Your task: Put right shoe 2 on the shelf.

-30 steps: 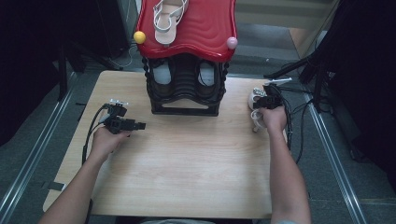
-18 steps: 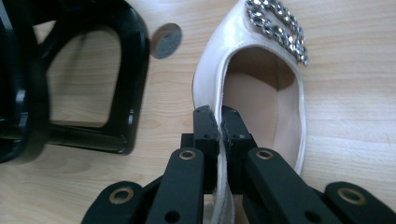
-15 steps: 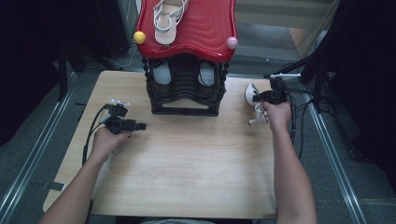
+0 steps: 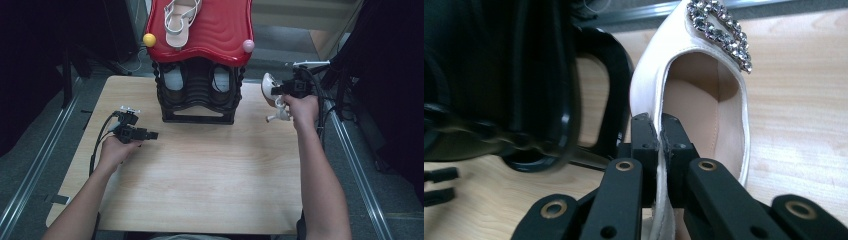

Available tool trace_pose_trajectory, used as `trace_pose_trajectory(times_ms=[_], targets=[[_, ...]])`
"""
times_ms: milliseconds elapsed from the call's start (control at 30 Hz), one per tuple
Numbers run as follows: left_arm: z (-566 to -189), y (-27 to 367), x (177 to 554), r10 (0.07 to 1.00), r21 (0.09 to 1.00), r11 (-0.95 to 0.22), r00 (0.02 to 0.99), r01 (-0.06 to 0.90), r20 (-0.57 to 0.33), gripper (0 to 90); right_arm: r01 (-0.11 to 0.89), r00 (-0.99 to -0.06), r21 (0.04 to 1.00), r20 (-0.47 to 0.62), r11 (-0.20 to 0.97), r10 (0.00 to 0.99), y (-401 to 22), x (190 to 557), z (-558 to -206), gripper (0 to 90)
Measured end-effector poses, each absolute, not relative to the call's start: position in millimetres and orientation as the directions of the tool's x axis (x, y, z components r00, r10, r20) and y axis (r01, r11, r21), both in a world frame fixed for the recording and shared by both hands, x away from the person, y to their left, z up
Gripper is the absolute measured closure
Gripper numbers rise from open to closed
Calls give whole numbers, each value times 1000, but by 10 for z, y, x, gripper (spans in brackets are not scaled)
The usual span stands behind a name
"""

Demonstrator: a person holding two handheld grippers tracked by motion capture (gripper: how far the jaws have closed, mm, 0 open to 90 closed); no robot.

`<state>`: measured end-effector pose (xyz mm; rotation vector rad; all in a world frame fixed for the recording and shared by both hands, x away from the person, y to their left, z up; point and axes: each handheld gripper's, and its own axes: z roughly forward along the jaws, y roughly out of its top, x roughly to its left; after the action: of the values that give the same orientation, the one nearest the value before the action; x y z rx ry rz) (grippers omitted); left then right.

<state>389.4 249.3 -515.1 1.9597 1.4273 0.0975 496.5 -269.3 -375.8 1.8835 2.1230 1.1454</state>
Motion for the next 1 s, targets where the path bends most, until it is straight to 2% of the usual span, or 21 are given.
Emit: trace_pose_trajectory(times_ms=[567,1000], targets=[[-5157,2456,3902,856,568,-157,398,808,-329,373,784,-285,619,430,-49,857,-2654,4928,-2875,887],[-5171,2422,3902,854,562,-170,406,809,-326,373,724,-320,688,387,-40,865,-2446,4953,-2110,887]])
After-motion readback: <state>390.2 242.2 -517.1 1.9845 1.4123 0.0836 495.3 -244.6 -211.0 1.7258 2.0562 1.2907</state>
